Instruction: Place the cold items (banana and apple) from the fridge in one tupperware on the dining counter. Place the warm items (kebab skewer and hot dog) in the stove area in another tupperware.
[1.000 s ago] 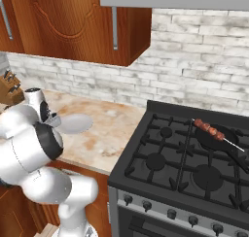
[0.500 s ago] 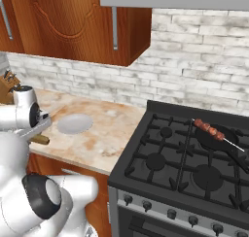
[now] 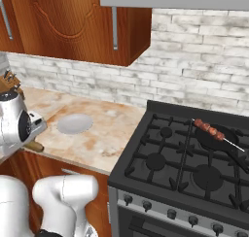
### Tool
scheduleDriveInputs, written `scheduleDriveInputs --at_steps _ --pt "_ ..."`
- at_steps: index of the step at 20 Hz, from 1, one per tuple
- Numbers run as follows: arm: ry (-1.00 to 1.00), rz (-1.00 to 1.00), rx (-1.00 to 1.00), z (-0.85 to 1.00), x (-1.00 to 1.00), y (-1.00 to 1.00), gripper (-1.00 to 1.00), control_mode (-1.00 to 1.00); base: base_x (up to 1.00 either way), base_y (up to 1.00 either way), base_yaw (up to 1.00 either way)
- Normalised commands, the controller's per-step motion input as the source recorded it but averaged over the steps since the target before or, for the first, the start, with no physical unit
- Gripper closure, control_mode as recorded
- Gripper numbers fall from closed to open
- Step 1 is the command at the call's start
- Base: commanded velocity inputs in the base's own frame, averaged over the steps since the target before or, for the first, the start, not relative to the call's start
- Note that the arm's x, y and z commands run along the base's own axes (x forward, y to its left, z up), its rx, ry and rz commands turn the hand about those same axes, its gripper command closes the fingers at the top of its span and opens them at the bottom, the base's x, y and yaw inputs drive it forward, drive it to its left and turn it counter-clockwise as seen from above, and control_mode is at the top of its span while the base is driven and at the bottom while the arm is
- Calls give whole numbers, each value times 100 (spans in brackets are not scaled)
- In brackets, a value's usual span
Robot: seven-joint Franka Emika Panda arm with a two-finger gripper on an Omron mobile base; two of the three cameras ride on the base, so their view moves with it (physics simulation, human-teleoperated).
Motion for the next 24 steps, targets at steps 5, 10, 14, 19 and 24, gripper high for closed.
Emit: scheduleDriveInputs --at_steps 5,10,14,19,24 --pt "0 -5 0 52 -48 -34 100 -100 0 0 0" --pt "0 -3 1 47 -49 -34 100 -100 0 0 0" --pt "0 -1 0 49 -45 -29 100 -100 0 0 0" --pt "0 -2 0 48 -43 -19 100 -100 0 0 0" --pt "-4 -3 0 32 -58 -18 100 -100 0 0 0"
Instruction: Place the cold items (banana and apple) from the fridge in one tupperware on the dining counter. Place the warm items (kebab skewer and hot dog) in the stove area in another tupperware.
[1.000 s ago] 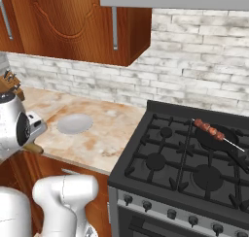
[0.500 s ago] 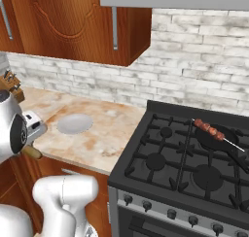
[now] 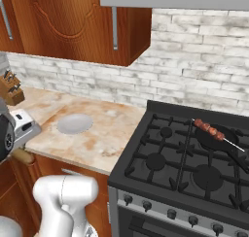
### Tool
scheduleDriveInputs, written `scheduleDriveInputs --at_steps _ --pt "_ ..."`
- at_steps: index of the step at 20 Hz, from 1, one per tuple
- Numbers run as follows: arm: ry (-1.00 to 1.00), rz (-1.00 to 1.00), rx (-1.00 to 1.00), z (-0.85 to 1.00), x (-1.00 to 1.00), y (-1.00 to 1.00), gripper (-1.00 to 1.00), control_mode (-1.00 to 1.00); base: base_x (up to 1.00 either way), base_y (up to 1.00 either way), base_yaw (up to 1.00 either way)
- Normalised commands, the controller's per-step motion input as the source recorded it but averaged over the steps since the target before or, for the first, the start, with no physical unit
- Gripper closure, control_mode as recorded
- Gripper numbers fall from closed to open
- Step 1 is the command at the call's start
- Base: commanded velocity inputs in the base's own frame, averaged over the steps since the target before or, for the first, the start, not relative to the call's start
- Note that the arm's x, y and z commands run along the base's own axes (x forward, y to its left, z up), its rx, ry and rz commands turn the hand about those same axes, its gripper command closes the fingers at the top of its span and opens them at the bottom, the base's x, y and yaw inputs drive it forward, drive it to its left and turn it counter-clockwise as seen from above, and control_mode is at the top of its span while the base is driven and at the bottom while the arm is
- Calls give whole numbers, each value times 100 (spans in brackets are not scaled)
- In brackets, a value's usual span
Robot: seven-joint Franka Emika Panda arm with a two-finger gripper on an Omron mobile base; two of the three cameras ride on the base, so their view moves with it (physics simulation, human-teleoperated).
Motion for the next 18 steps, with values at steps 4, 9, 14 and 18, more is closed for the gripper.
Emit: scheduleDriveInputs --at_steps 4,9,14,18 --pt "-13 -2 1 35 -70 -20 100 -100 0 0 0" --pt "0 0 0 0 0 0 100 100 -50 -14 -2" --pt "0 0 0 0 0 0 100 100 -43 -9 -25" --pt "0 0 0 0 0 0 100 100 -83 -24 -83"
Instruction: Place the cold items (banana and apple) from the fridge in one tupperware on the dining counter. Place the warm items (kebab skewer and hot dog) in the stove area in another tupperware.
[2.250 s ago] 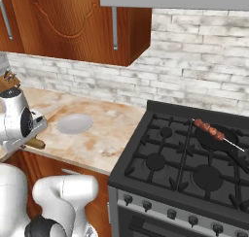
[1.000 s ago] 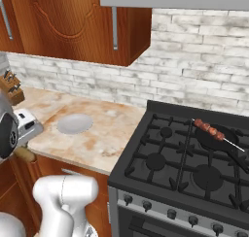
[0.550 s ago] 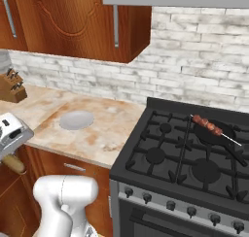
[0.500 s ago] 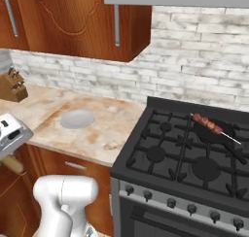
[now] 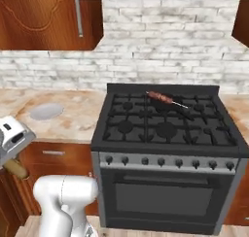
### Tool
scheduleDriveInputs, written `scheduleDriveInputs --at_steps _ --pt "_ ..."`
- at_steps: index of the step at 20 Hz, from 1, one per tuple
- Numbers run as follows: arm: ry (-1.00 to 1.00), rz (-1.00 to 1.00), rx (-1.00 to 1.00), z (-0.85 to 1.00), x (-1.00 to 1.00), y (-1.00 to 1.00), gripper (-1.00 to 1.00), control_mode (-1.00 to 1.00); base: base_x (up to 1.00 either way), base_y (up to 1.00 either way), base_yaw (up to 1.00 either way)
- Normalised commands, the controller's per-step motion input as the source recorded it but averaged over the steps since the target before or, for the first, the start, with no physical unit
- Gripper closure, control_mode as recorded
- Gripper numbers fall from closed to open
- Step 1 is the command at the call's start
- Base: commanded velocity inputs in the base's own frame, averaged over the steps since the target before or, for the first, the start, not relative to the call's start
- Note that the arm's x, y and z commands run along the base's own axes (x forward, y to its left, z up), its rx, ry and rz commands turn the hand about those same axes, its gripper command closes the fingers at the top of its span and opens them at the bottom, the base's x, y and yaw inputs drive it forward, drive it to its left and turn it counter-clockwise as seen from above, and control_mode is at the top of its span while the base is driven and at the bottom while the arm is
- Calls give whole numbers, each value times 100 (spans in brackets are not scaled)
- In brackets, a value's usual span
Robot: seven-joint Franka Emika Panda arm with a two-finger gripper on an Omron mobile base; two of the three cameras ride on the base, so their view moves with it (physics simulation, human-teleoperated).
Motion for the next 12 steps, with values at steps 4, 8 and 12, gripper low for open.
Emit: scheduleDriveInputs --at_steps 4,8,12 --pt "0 0 0 0 0 0 100 100 -74 -22 -94" --pt "0 0 0 0 0 0 100 100 -52 -19 -100" --pt "0 0 0 0 0 0 100 100 -40 -21 -100"
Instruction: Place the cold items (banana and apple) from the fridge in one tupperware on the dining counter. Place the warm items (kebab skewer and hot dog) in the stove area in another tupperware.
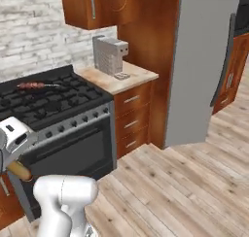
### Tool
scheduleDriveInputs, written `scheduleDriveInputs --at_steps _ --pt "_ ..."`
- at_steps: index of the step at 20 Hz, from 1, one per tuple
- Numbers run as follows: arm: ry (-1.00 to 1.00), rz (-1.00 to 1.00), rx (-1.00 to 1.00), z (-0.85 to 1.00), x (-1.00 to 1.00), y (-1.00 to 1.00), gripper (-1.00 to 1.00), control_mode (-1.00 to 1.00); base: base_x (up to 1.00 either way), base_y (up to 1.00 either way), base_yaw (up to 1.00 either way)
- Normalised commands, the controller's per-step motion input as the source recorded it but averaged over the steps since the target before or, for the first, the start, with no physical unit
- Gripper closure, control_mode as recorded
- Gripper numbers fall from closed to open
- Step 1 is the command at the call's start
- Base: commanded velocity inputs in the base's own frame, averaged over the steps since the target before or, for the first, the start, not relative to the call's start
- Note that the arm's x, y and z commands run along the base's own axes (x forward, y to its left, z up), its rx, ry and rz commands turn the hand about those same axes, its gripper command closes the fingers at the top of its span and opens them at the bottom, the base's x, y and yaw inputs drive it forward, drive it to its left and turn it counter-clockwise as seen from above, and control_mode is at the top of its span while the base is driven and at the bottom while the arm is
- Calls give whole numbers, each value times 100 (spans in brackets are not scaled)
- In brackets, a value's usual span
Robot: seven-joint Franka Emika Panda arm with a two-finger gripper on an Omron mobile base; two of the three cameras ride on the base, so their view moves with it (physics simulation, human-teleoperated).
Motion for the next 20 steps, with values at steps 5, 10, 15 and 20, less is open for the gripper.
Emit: scheduleDriveInputs --at_steps 5,10,15,20 --pt "0 0 0 0 0 0 100 100 -34 -32 -100" --pt "0 0 0 0 0 0 100 100 -23 -55 -92" --pt "0 0 0 0 0 0 100 100 -1 -84 -66" --pt "0 0 0 0 0 0 100 100 14 -100 -45"
